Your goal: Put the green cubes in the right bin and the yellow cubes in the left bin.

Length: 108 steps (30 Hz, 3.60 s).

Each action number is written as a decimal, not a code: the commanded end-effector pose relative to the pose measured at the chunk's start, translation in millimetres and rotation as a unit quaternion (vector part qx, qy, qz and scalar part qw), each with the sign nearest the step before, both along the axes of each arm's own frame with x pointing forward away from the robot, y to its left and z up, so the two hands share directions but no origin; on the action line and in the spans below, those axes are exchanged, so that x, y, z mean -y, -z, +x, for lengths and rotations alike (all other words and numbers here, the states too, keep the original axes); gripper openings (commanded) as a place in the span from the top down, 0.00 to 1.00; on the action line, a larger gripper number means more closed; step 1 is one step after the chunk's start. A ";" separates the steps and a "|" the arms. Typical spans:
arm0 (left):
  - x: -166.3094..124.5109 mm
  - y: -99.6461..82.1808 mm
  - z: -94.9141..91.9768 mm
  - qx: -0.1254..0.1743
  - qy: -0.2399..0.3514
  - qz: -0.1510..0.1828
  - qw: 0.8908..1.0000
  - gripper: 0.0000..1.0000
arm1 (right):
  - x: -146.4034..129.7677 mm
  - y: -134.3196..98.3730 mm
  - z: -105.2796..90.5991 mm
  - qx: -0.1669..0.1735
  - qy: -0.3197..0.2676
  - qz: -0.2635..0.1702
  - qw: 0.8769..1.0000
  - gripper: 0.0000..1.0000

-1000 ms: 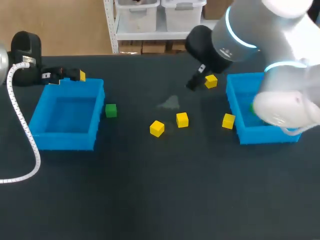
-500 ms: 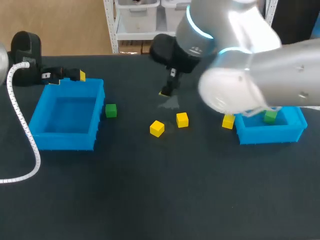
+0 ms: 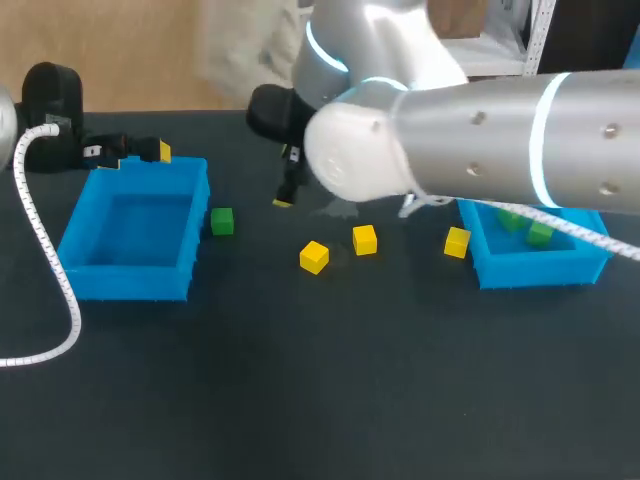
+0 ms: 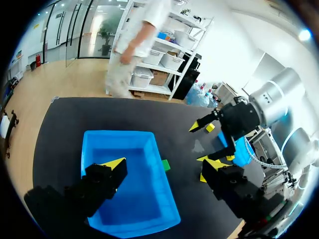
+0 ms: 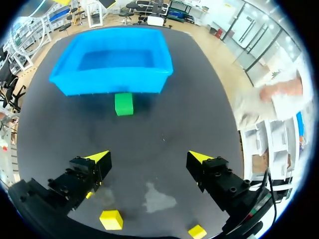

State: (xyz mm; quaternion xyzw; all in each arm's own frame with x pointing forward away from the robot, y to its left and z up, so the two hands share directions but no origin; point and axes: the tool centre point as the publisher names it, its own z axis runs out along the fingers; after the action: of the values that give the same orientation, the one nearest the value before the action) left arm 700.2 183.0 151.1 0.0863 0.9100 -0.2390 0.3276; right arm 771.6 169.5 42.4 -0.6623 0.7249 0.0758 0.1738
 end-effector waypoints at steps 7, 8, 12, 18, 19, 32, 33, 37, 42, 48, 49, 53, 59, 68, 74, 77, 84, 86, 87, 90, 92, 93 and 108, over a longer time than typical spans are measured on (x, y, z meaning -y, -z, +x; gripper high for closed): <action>-1.3 1.1 -0.3 0.002 0.002 -0.003 1.000 0.00 | -31.8 8.4 0.6 -0.034 -0.017 0.009 0.999 0.00; -1.3 1.1 -0.3 0.002 0.002 -0.003 1.000 0.00 | -33.8 9.3 0.7 -0.036 -0.015 0.014 0.999 0.00; -1.3 1.1 -0.3 0.002 0.002 -0.003 1.000 0.00 | -39.7 13.5 0.8 -0.039 -0.010 0.022 0.999 0.00; -1.3 1.1 -0.3 0.002 0.002 -0.003 1.000 0.00 | -46.2 19.3 -4.3 -0.042 -0.007 0.035 0.998 0.00; -1.3 1.1 -0.3 0.002 0.002 -0.003 1.000 0.00 | -47.6 19.8 -5.2 -0.043 -0.006 0.038 0.998 0.00; -1.3 1.1 -0.3 0.002 0.002 -0.003 1.000 0.00 | -61.1 31.3 -18.0 -0.046 -0.003 0.058 0.997 0.00; -1.3 1.1 -0.3 0.002 0.002 -0.003 1.000 0.00 | -62.3 32.8 -18.9 -0.047 -0.003 0.058 0.997 0.00; -1.3 1.1 -0.3 0.002 0.002 -0.003 1.000 0.00 | -66.4 37.8 -21.9 -0.050 -0.005 0.057 0.997 0.00; -1.3 1.1 -0.3 0.002 0.002 -0.003 1.000 0.00 | -70.6 44.9 -23.5 -0.054 -0.006 0.055 0.997 0.00; -1.3 1.1 -0.3 0.002 0.002 -0.003 1.000 0.00 | -76.0 48.2 -21.7 -0.056 -0.005 0.052 0.997 0.00; -1.3 1.1 -0.3 0.002 0.002 -0.003 1.000 0.00 | -77.1 48.5 -21.2 -0.057 -0.005 0.052 0.997 0.00; -1.3 1.1 -0.3 0.002 0.002 -0.003 1.000 0.00 | -82.1 50.3 -18.9 -0.057 -0.004 0.052 0.997 0.00; -1.3 1.1 -0.3 0.002 0.002 -0.003 1.000 0.00 | -85.9 53.1 -16.3 -0.060 0.000 0.053 0.997 0.00; -1.3 1.1 -0.3 0.002 0.002 -0.003 1.000 0.00 | -87.6 58.4 -17.9 -0.062 0.006 0.051 0.997 1.00; -1.3 1.1 -0.3 0.002 0.002 -0.003 1.000 0.00 | -81.8 55.5 -16.5 -0.057 0.016 0.047 0.997 1.00; -1.3 1.1 -0.3 0.002 0.002 -0.003 1.000 0.00 | -73.9 50.5 -13.1 -0.048 0.025 0.044 0.998 1.00; -1.3 1.1 -0.3 0.002 0.002 -0.003 1.000 0.00 | -28.2 8.6 -3.2 -0.011 0.071 0.065 0.995 1.00; -1.3 1.1 -0.3 0.002 0.002 -0.003 1.000 0.00 | -8.7 -7.8 -0.9 0.003 0.089 0.075 0.993 1.00; -1.3 1.1 -0.3 0.002 0.002 -0.003 1.000 0.00 | 4.4 -17.8 0.6 0.014 0.101 0.079 0.992 1.00; -1.3 1.1 -0.3 0.002 0.002 -0.003 1.000 0.00 | 35.0 -40.7 0.8 0.037 0.130 0.088 0.987 1.00; -1.3 1.1 -0.3 0.002 0.002 -0.003 1.000 0.00 | 62.5 -58.8 0.4 0.054 0.159 0.097 0.981 1.00; -1.3 1.1 -0.3 0.002 0.002 -0.003 1.000 0.00 | 75.6 -66.7 0.1 0.060 0.174 0.101 0.978 1.00; -1.3 1.1 -0.3 0.002 0.002 -0.003 1.000 0.00 | 286.1 -123.9 -38.3 0.134 0.425 0.101 0.890 1.00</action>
State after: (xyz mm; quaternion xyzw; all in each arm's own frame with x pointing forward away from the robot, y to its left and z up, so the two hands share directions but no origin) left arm 700.2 183.0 151.1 0.0863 0.9100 -0.2390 0.3276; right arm 835.8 -6.5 128.9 -0.3610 0.8984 0.0789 0.2373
